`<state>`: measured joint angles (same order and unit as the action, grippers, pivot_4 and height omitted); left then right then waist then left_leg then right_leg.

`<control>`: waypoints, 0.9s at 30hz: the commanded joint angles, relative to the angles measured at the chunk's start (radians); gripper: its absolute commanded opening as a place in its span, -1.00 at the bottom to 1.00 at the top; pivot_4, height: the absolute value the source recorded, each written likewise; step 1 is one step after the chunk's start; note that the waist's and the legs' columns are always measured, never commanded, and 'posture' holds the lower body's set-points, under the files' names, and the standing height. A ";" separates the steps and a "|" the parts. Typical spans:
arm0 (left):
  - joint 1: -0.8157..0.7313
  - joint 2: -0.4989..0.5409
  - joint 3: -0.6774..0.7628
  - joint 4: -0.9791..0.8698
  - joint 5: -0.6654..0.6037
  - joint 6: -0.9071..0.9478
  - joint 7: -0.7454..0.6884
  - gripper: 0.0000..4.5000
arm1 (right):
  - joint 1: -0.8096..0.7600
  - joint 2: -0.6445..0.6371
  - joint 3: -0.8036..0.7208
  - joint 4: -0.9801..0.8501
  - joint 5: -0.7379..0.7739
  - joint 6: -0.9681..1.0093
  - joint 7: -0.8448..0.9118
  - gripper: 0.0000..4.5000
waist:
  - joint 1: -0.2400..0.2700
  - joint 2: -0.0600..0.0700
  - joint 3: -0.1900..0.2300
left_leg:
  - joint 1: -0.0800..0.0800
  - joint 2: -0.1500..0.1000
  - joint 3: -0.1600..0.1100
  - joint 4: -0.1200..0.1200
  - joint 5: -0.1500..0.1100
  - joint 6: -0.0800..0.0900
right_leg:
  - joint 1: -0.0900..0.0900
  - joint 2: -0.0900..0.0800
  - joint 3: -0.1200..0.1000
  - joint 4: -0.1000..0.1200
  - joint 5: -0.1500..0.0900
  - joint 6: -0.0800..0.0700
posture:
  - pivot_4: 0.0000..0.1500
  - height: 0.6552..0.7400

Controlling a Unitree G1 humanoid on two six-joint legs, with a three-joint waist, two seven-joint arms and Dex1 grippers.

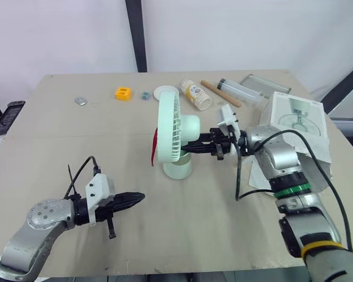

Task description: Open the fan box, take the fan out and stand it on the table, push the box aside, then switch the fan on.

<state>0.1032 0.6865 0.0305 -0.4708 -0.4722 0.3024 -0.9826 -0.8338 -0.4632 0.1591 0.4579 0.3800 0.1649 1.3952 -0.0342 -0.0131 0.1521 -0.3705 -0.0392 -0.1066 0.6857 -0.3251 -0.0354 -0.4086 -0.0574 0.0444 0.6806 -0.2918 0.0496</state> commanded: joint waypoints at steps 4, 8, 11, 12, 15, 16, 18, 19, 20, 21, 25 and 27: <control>0.018 -0.004 0.006 -0.038 -0.002 -0.016 0.018 -0.97 | -0.075 0.031 -0.023 0.112 -0.030 -0.106 0.060 -0.82 | -0.009 0.000 0.000 | 0.000 0.000 0.000 0.000 0.000 0.000 | 0.000 0.000 0.000 0.000 0.000 0.000 | 1.00 1.00; 0.016 -0.008 -0.002 -0.041 0.001 -0.014 0.029 -0.97 | -0.095 0.043 -0.023 0.192 -0.059 -0.153 0.076 -0.82 | -0.011 0.000 0.000 | 0.000 0.000 0.000 0.000 0.000 -0.001 | 0.000 0.000 0.000 0.000 0.000 0.000 | 1.00 1.00; 0.012 -0.010 -0.009 -0.040 0.005 -0.014 0.034 -0.97 | -0.110 0.044 -0.018 0.248 -0.089 -0.194 0.081 -0.82 | -0.012 0.000 0.000 | 0.001 0.000 0.000 0.000 0.000 -0.001 | 0.001 0.000 0.000 0.001 0.000 0.000 | 1.00 1.00; 0.011 -0.009 -0.011 -0.039 0.006 -0.015 0.036 -0.99 | -0.114 0.045 -0.018 0.261 -0.095 -0.203 0.082 -0.60 | -0.012 0.000 0.000 | 0.001 0.000 0.000 0.000 0.000 -0.001 | 0.001 0.000 0.000 0.001 0.000 0.000 | 1.00 1.00; 0.009 -0.008 -0.016 -0.038 0.007 -0.017 0.041 -1.00 | -0.123 0.048 -0.021 0.284 -0.105 -0.217 0.086 0.00 | -0.012 0.000 0.000 | 0.001 0.000 0.000 0.000 0.001 -0.001 | 0.001 0.000 0.000 0.001 0.000 0.000 | 1.00 1.00; 0.008 -0.009 -0.018 -0.037 0.008 -0.018 0.043 -1.00 | -0.125 0.048 -0.023 0.289 -0.108 -0.220 0.088 0.12 | -0.012 0.000 0.000 | 0.001 0.000 0.000 0.000 0.001 -0.001 | 0.001 0.000 0.000 0.001 0.000 0.000 | 1.00 1.00; 0.005 -0.010 -0.021 -0.035 0.009 -0.018 0.046 -1.00 | -0.128 0.048 -0.026 0.295 -0.114 -0.225 0.088 0.53 | -0.012 0.000 0.000 | 0.001 0.000 0.000 0.000 0.001 -0.001 | 0.001 0.000 0.000 0.001 0.000 0.000 | 1.00 1.00; 0.004 -0.011 -0.022 -0.034 0.011 -0.018 0.047 -1.00 | -0.127 0.046 -0.028 0.295 -0.115 -0.223 0.090 0.72 | -0.012 0.000 0.000 | 0.001 0.000 0.000 0.000 0.000 -0.001 | 0.001 0.000 0.000 0.001 0.000 0.000 | 1.00 1.00; 0.003 -0.012 -0.024 -0.034 0.012 -0.018 0.048 -1.00 | -0.125 0.044 -0.030 0.292 -0.117 -0.222 0.093 0.97 | -0.012 0.000 0.000 | 0.001 0.000 0.000 0.000 0.001 -0.001 | 0.001 0.000 0.000 0.001 0.000 0.000 | 1.00 1.00; 0.002 -0.012 -0.026 -0.034 0.013 -0.018 0.049 -1.00 | -0.123 0.042 -0.032 0.289 -0.118 -0.220 0.094 0.97 | -0.012 0.000 0.000 | 0.001 0.000 0.000 0.000 0.000 -0.001 | 0.001 0.000 0.000 0.001 0.000 0.000 | 1.00 1.00; 0.000 -0.019 -0.023 -0.031 0.014 -0.014 0.062 -1.00 | -0.089 0.017 -0.038 0.221 -0.109 -0.181 0.103 0.97 | -0.012 0.000 0.000 | 0.001 0.000 0.000 0.000 0.000 -0.001 | 0.001 0.000 0.000 0.001 0.000 0.000 | 1.00 1.00; -0.001 -0.026 -0.012 -0.027 0.007 0.003 0.085 -1.00 | -0.053 -0.003 -0.042 0.158 -0.097 -0.152 0.103 0.97 | -0.011 0.000 0.000 | 0.001 0.000 0.000 0.000 0.000 -0.001 | 0.001 0.000 0.000 0.001 0.000 0.000 | 1.00 1.00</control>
<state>0.1038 0.6671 -0.0001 -0.4819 -0.4595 0.3053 -0.9152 -0.8961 -0.4505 0.1484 0.6847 0.2576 -0.0072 1.4858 -0.0452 -0.0129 0.1520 -0.3699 -0.0395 -0.1071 0.6859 -0.3246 -0.0362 -0.4078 -0.0580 0.0444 0.6814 -0.2917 0.0496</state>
